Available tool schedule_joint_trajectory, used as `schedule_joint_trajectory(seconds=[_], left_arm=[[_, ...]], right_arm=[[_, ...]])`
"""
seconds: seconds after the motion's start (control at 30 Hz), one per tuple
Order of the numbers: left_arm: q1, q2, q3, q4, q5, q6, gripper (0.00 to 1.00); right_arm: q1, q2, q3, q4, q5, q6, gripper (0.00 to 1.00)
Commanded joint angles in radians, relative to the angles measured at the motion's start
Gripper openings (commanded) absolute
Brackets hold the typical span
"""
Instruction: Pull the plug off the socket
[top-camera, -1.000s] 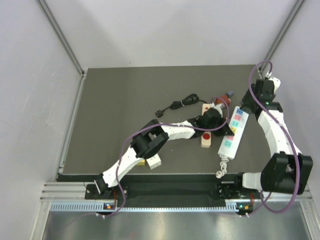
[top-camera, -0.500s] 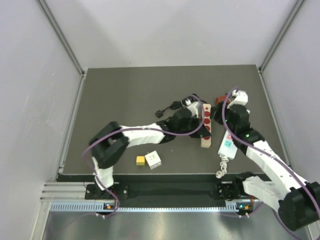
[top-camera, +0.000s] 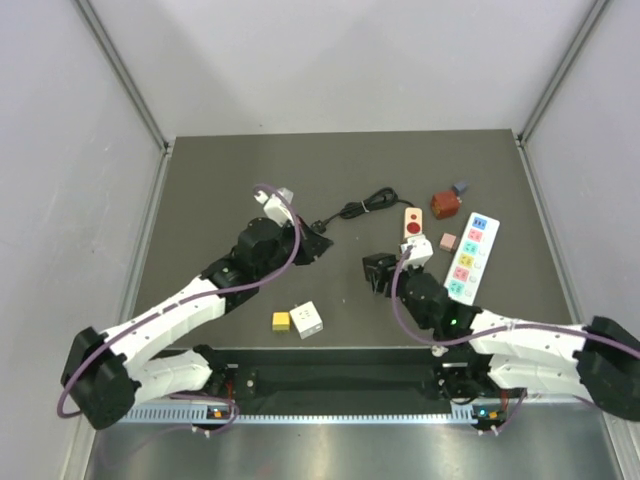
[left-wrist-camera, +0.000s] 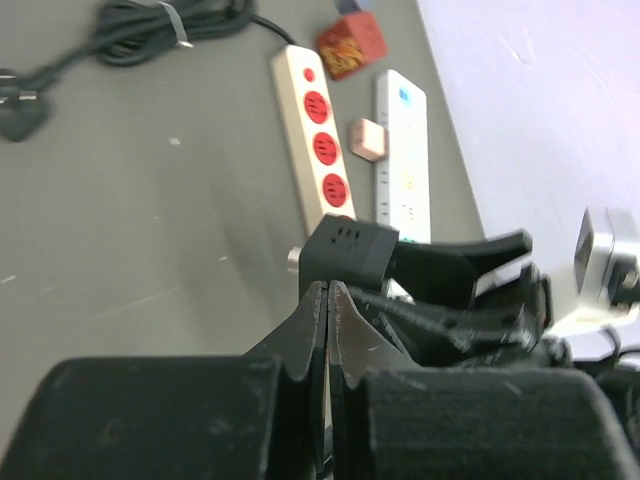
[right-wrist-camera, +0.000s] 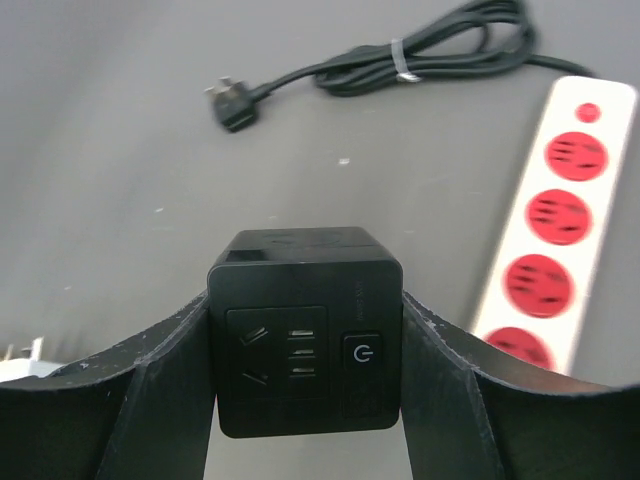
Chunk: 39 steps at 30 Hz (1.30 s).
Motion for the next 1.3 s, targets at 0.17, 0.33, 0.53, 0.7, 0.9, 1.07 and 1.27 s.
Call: schedule_joint_trajectory(seconds=[0.17, 0.33, 0.53, 0.7, 0.9, 1.07, 1.27], left_arm=[[0.044, -0.113, -0.014, -0.158, -0.066, 0.004, 0.00], [0.047, -0.132, -0.037, -0.164, -0.061, -0.018, 0.00], [0.049, -0.152, -0.041, -0.175, -0.076, -0.015, 0.00], [0.050, -0.156, -0.051, -0.167, -0.075, -0.022, 0.00], [0.050, -0.160, -0.068, -0.152, -0.070, -0.038, 0.00], [0.050, -0.155, -0.077, -0.138, -0.064, -0.050, 0.00], [0.050, -0.158, -0.081, -0.143, -0.061, -0.055, 0.00]], right_arm=[[0.234, 0.328, 0.053, 0.431, 0.268, -0.074, 0.00], [0.343, 0.560, 0.119, 0.602, 0.337, -0.197, 0.00], [0.406, 0.668, 0.183, 0.665, 0.351, -0.252, 0.00], [0.432, 0.692, 0.208, 0.613, 0.336, -0.217, 0.00], [0.442, 0.712, 0.205, 0.574, 0.317, -0.228, 0.05], [0.440, 0.735, 0.182, 0.570, 0.302, -0.232, 0.05], [0.457, 0.747, 0.122, 0.553, 0.274, -0.176, 0.11]])
